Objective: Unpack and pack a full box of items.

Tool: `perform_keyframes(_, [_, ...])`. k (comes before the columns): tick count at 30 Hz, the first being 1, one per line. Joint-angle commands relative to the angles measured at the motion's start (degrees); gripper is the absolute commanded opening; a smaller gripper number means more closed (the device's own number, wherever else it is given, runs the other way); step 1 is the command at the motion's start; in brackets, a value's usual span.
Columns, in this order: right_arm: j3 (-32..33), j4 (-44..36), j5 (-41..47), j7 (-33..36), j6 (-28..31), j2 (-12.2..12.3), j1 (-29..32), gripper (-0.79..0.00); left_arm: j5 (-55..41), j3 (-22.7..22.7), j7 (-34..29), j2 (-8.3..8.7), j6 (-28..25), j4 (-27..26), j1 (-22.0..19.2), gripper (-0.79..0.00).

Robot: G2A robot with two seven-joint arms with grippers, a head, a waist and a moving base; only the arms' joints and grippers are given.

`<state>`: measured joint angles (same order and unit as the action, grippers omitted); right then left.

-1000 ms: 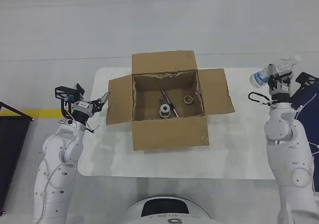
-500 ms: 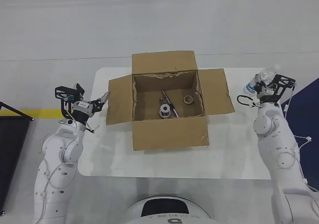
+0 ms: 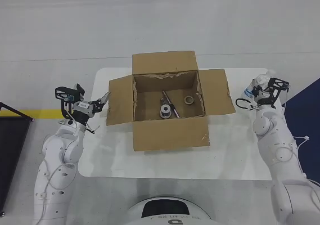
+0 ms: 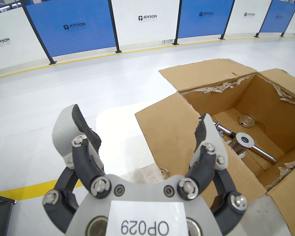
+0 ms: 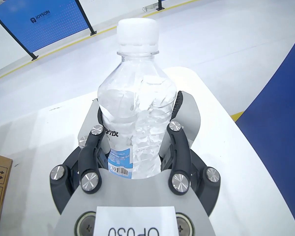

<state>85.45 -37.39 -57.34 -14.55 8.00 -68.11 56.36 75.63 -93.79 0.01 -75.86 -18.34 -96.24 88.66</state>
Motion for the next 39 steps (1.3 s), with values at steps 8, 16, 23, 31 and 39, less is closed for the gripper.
perform_keyframes(8, [1.38, -0.08, -0.13, -1.17, 1.73, 0.64, 0.61, -0.194, 0.0, 0.0, 0.0, 0.0, 0.0, 0.0, 0.0, 0.0])
perform_keyframes(16, [3.32, -5.57, 0.66, -5.97, 3.92, 1.19, 4.8, 0.0, 0.0, 0.0, 0.0, 0.0, 0.0, 0.0, 0.0, 0.0])
perform_keyframes(23, [6.05, -16.21, 1.62, -7.76, 4.59, 1.79, 11.15, 0.0, 0.0, 0.0, 0.0, 0.0, 0.0, 0.0, 0.0, 0.0])
perform_keyframes(31, [12.2, -38.89, 11.73, 2.21, 10.63, 2.6, 21.42, 0.0, 0.0, 0.0, 0.0, 0.0, 0.0, 0.0, 0.0, 0.0])
perform_keyframes(39, [13.08, -59.09, 27.05, 30.91, 12.92, 3.41, 23.28, 0.0, 0.0, 0.0, 0.0, 0.0, 0.0, 0.0, 0.0, 0.0])
